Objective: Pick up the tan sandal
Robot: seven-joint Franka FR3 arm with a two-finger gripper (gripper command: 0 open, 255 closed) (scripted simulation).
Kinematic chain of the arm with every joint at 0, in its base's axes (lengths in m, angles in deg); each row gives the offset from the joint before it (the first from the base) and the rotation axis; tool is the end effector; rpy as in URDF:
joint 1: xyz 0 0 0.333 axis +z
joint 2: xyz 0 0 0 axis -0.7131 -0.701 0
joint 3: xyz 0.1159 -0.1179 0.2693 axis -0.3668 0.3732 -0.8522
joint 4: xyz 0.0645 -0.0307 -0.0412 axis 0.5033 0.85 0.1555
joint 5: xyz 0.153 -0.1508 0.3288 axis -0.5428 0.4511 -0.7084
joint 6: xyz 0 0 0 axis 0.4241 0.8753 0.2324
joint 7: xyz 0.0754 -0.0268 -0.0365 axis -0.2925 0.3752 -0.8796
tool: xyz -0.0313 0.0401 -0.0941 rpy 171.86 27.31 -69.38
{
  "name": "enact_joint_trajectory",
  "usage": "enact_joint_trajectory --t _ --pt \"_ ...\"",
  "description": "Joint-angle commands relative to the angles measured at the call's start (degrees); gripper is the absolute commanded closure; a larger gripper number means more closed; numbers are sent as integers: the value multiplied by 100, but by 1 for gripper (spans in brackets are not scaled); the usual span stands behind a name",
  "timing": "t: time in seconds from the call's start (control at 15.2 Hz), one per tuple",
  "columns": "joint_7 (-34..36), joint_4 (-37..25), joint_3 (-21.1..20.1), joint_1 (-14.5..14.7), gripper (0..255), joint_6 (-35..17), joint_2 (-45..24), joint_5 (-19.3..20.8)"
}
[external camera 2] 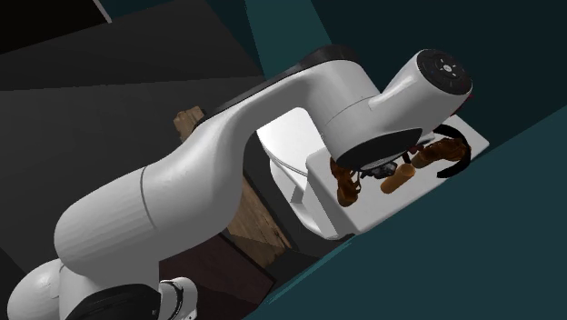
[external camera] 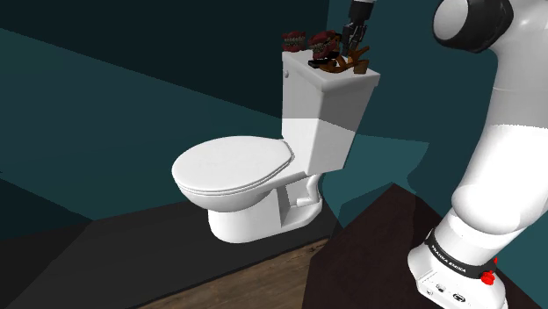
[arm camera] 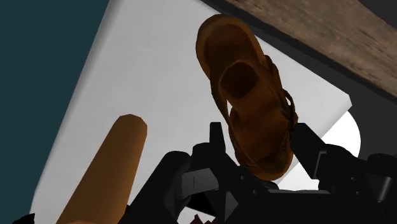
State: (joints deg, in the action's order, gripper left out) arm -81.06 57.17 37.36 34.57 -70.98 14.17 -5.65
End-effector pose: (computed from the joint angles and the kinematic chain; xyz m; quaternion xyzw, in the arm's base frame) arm 0.5782 -0.2766 0.6072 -0.9967 -0.0593 -0.0414 0.0380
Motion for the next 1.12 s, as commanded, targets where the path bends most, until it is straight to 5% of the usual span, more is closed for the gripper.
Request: enact_joint_trajectory --t 0.0,0.46,1.06 --pt "1 13 2 -1 255 -2 -5 4" --pt "26 -544 6 -80 255 406 -159 -54" --pt "113 -2349 -19 -432 255 1537 -842 -327"
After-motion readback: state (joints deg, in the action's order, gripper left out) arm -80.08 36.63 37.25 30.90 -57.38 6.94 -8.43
